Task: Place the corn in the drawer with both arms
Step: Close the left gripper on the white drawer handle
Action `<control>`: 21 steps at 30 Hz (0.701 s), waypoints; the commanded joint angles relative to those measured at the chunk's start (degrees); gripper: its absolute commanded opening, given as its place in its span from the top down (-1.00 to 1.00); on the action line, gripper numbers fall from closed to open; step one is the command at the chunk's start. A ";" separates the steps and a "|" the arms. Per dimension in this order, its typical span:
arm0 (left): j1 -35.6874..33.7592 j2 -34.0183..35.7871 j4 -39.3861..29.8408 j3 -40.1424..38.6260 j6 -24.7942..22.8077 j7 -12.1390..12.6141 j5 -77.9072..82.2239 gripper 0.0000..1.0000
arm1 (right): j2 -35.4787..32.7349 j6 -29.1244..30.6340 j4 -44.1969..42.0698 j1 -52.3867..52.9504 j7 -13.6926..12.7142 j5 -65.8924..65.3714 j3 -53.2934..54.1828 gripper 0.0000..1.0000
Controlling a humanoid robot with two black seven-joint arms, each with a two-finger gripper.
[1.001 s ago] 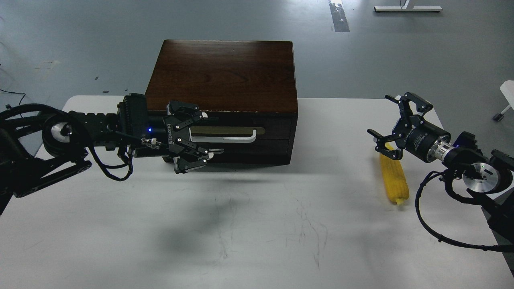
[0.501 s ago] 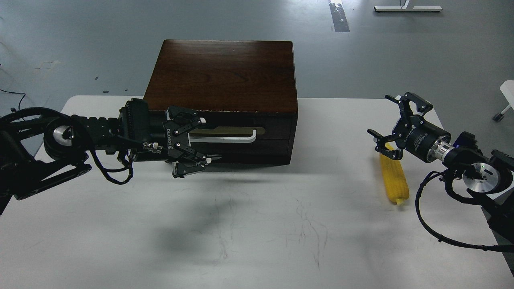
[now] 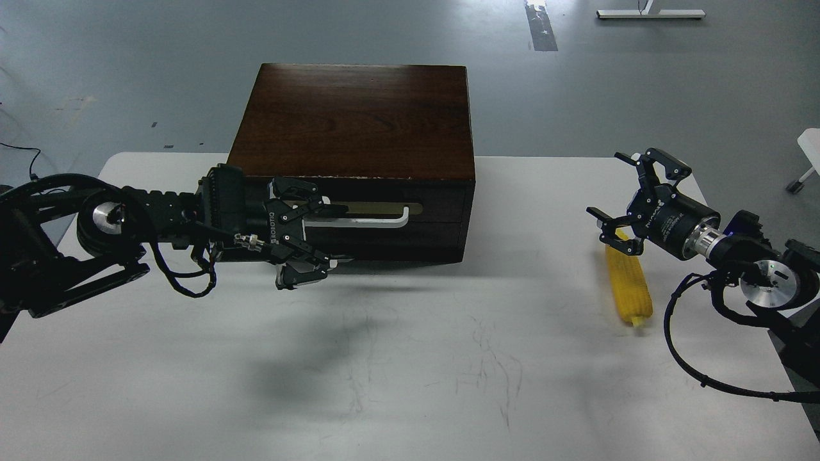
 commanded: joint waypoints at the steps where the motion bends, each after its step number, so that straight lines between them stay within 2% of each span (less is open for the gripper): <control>1: -0.11 -0.46 0.31 0.12 0.00 -0.01 -0.01 -0.43 | 0.00 0.00 0.00 0.00 0.00 -0.08 -0.01 -1.00; 21: -2.13 -1.25 1.19 3.45 0.00 -0.01 -0.01 -0.44 | 0.00 0.09 -0.09 0.00 0.00 0.01 -0.01 -1.00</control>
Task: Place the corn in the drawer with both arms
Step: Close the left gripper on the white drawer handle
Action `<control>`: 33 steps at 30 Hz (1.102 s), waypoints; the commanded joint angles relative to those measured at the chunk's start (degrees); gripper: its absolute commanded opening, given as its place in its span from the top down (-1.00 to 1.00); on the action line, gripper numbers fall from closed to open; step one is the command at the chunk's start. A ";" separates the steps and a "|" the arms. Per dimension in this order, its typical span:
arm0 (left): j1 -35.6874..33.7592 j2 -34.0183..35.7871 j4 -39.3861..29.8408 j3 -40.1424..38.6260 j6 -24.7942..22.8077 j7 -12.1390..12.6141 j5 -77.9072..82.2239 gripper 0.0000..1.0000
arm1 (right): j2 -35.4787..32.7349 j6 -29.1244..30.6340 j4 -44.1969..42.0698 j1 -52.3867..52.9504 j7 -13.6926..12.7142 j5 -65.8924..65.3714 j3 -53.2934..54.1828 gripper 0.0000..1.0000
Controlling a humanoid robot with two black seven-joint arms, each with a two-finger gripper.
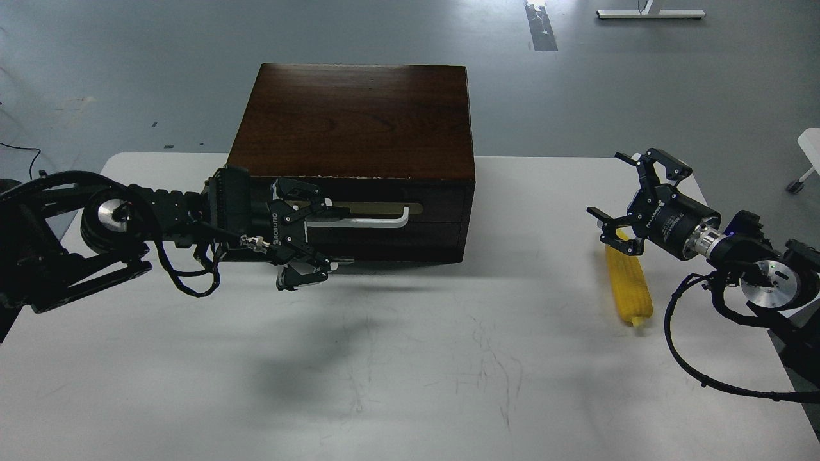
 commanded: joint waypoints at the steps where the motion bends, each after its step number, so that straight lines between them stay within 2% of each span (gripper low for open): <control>1: -0.11 -0.99 1.08 0.43 0.00 -0.01 0.00 -0.44 | 0.01 0.00 0.00 0.00 0.00 0.04 0.09 -1.00; 8: -0.11 -2.05 2.58 1.13 -0.09 -0.01 0.00 -0.47 | 0.01 0.09 0.00 0.00 0.00 0.04 0.09 -1.00; 15: -2.57 -2.14 2.40 3.77 -0.09 -0.01 0.00 -0.49 | 0.01 0.09 0.00 0.00 0.00 0.04 0.09 -1.00; 33: -2.75 -2.23 1.26 4.56 0.00 -0.01 0.00 -0.51 | 0.01 0.00 -0.09 0.08 0.00 0.04 0.09 -1.00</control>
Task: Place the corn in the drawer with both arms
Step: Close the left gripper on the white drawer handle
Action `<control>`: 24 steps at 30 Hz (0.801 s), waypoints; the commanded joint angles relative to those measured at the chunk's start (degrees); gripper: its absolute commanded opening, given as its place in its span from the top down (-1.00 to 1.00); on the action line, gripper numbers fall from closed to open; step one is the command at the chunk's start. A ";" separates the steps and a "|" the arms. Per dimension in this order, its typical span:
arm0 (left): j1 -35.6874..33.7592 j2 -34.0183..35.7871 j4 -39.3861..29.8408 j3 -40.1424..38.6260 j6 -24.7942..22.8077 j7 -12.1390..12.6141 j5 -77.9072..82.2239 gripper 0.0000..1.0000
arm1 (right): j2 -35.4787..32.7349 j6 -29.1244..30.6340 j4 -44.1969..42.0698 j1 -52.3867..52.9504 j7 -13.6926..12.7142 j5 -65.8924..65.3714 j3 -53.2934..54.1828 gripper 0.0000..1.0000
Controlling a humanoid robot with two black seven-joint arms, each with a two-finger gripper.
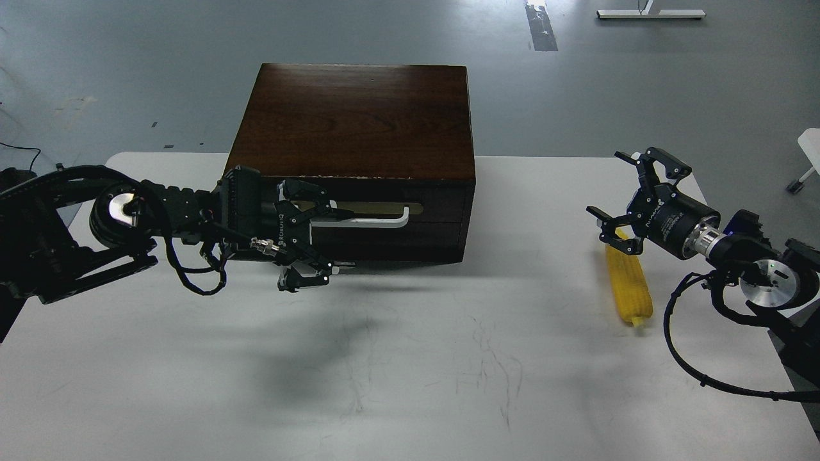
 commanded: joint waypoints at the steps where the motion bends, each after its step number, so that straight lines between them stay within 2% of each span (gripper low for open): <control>1: -0.02 -0.12 -0.08 0.39 -0.02 0.00 0.00 -0.51 | -0.07 0.06 -0.03 -0.08 0.00 0.00 0.00 -1.00; 15: -0.10 0.32 -0.43 0.83 -0.02 0.00 0.00 -0.52 | 0.01 0.06 -0.73 0.00 0.00 -0.08 0.00 -1.00; 24: -0.02 0.85 -3.07 0.83 -0.02 0.00 0.00 -0.56 | 0.19 0.06 -0.82 0.35 -0.09 -0.09 -0.09 -1.00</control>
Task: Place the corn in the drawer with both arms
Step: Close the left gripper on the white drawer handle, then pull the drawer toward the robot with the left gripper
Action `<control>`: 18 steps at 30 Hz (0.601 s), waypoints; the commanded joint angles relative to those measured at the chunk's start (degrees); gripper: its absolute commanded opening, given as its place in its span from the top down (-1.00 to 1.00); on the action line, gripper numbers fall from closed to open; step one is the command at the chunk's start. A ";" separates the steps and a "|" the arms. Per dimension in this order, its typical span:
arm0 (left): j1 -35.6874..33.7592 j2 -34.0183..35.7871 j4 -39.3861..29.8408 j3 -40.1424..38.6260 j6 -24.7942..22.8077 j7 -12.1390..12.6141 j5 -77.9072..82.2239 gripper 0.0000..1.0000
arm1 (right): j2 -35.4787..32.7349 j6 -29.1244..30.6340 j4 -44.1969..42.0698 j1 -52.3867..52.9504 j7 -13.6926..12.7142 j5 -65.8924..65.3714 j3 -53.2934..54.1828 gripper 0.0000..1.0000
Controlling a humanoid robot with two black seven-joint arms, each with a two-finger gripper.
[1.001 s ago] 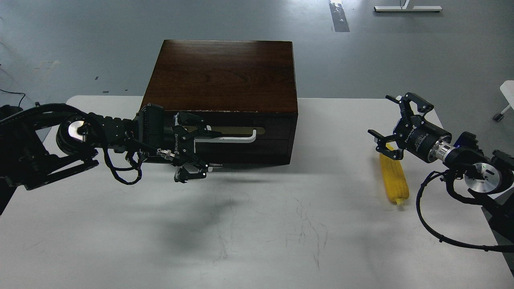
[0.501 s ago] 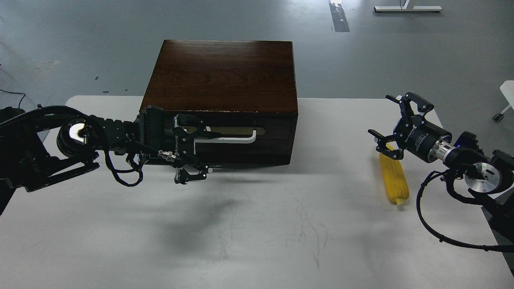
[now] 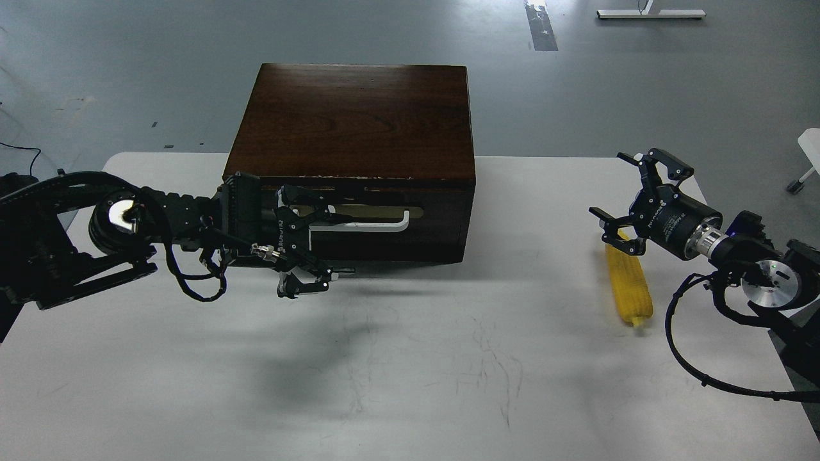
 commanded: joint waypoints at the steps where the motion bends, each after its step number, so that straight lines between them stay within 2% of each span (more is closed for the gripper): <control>1: 0.03 0.26 -0.89 -0.02 0.01 0.01 0.01 -0.56 | 0.07 -0.01 -0.09 0.24 -0.09 0.07 -0.03 -1.00; 18: 0.91 3.77 -5.55 -0.02 0.01 0.01 0.01 -0.57 | 0.42 0.17 -0.70 0.50 -0.26 -0.02 -0.12 -1.00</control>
